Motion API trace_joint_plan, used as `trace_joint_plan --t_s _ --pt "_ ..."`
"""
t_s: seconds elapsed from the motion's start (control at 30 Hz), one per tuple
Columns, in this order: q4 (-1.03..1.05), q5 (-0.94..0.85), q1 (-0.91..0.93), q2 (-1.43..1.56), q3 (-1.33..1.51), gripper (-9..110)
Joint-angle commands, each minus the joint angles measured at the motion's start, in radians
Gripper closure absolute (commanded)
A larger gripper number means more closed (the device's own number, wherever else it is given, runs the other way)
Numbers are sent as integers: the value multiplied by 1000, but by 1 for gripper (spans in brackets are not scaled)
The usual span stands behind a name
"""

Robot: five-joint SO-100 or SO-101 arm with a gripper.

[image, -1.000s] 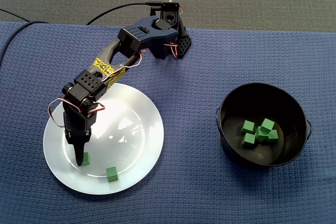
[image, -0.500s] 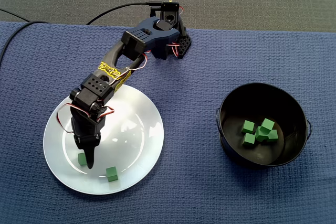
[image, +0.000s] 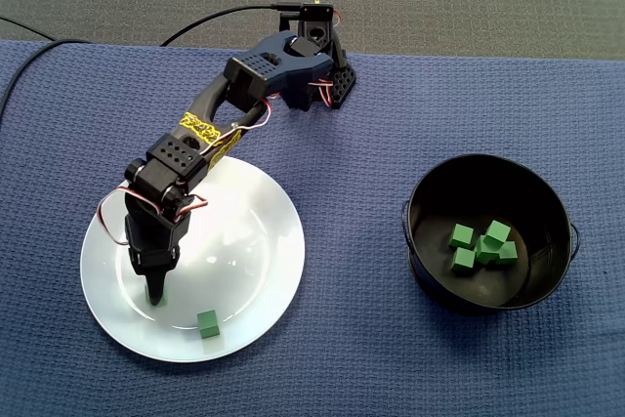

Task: Pick up the items on the white plate and put them in the black container.

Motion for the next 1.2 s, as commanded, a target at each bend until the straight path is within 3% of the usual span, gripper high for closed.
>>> trace_joint_plan --t_s 0.0,0.3,0.7,0.83,0.97,1.17 --pt "-11 -3 15 14 -52 94" --pt "-8 14 21 -6 -57 102" --pt "195 115 86 112 -431 102" --pt "209 152 101 284 -454 102" --pt "130 166 55 592 -279 102" --pt "48 83 -209 1037 -35 102"
